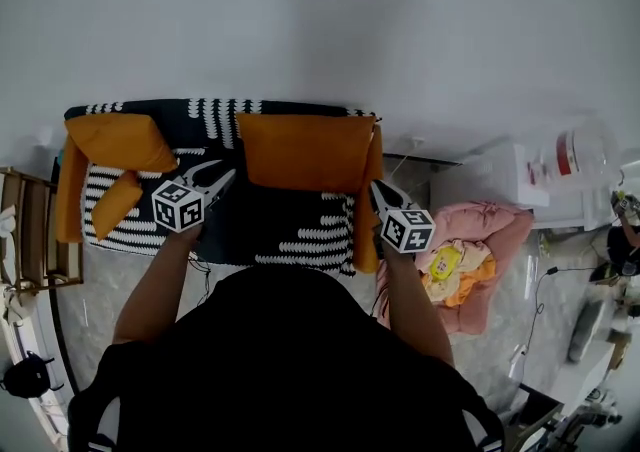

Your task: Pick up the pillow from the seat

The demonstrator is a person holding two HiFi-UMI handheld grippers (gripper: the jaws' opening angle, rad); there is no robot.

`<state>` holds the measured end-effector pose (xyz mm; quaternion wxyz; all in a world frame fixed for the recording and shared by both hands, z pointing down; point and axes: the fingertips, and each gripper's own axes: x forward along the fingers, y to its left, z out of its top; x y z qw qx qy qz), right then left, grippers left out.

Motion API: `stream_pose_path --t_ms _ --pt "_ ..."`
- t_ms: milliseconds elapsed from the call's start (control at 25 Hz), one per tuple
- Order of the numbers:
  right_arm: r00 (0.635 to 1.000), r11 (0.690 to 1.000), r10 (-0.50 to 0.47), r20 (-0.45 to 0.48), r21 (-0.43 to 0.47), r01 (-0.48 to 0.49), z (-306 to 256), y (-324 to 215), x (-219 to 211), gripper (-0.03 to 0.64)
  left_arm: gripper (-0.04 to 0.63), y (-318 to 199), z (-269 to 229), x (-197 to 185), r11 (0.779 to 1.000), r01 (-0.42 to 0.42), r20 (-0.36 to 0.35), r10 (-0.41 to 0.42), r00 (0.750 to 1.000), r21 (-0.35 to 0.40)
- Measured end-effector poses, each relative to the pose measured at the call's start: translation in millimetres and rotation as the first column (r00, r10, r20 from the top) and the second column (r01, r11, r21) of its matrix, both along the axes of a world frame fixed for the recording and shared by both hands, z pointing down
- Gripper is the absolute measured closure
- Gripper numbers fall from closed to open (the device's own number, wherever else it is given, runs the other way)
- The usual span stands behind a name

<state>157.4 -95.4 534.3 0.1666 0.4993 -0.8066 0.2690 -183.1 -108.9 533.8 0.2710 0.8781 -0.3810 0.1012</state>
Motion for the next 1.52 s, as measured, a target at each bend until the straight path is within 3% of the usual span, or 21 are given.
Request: stream_pose_path --t_ms 960,1520 --pt "0.992 0.992 0.120 -0.039 -0.039 -0.122 17 -15 -27 0.565 0.457 -51 24 -36 0.993 -0.112 -0.013 0.111 0.994 -0.033" --pt "0.984 0.983 0.170 -0.047 -0.062 -0.172 33 -32 -6 0.543 0.456 -67 41 -25 0.988 -0.135 0.003 0.136 0.991 -0.074"
